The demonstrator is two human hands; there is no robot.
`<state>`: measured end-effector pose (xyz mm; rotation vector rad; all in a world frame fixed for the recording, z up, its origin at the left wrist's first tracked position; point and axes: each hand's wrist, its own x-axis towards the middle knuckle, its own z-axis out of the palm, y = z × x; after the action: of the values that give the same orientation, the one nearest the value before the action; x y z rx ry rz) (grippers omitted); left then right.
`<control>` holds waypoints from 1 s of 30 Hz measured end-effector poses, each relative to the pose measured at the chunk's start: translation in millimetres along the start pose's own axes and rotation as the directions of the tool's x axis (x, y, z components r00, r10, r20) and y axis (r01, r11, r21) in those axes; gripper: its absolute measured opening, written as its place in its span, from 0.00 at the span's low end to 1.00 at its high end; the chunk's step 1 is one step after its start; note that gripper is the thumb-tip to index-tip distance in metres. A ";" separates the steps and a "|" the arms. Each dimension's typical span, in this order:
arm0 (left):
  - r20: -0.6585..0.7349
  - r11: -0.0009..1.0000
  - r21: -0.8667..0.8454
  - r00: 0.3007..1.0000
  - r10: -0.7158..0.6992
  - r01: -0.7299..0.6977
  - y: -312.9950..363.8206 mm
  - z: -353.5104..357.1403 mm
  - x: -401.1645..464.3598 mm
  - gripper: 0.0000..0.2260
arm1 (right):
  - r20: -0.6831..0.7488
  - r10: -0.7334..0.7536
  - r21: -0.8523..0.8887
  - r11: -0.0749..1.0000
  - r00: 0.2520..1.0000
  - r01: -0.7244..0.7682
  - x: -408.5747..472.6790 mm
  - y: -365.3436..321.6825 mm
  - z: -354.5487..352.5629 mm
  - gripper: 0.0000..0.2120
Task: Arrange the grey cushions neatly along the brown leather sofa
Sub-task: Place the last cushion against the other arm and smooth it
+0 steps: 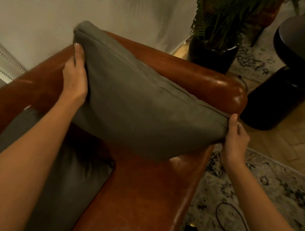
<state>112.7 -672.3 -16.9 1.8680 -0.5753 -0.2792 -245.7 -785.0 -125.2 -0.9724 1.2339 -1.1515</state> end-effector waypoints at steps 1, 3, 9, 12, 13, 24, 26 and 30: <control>0.003 1.000 -0.010 1.000 0.001 -0.001 2.9 -1.5 3.2 0.29 | -0.025 -0.085 -0.053 0.995 0.996 0.084 -0.5 -11.2 -0.5 0.16; 0.008 1.000 -0.007 1.000 -0.011 0.011 8.7 -2.8 5.2 0.24 | -0.058 -0.229 -0.156 0.963 0.972 0.218 -4.1 -40.1 -0.9 0.21; 0.105 0.966 -0.034 0.963 -0.250 0.255 -20.1 26.6 19.9 0.28 | -0.137 -0.316 -0.454 0.862 0.939 0.224 8.6 -75.6 -0.6 0.24; 0.439 0.786 -0.032 0.715 -0.545 0.618 -42.9 55.6 12.7 0.37 | -0.224 -0.164 -0.520 0.854 0.961 0.025 13.0 -40.4 -4.3 0.25; 0.520 0.743 -0.024 0.643 -0.562 0.669 -48.6 63.0 6.5 0.42 | -0.264 -0.122 -0.538 0.842 0.957 -0.041 14.1 -28.0 -6.6 0.26; 0.390 0.875 -0.053 0.817 -0.425 0.481 -55.6 97.8 13.3 0.25 | -0.295 -0.034 -0.471 0.875 0.955 -0.115 22.6 -25.1 -3.8 0.23; 0.293 0.895 -0.020 0.859 -0.420 0.445 -56.7 101.4 16.2 0.26 | -0.280 -0.024 -0.459 0.881 0.960 -0.112 22.3 -29.0 -2.5 0.22; 0.133 0.924 -0.031 0.918 -0.374 0.381 -64.2 109.0 12.1 0.24 | -0.255 -0.047 -0.466 0.881 0.966 -0.080 17.2 -30.2 1.3 0.21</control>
<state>89.8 -749.5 -115.2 1.9072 -0.2798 -0.6653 -248.4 -807.5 -98.7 -1.1906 1.7906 -1.0016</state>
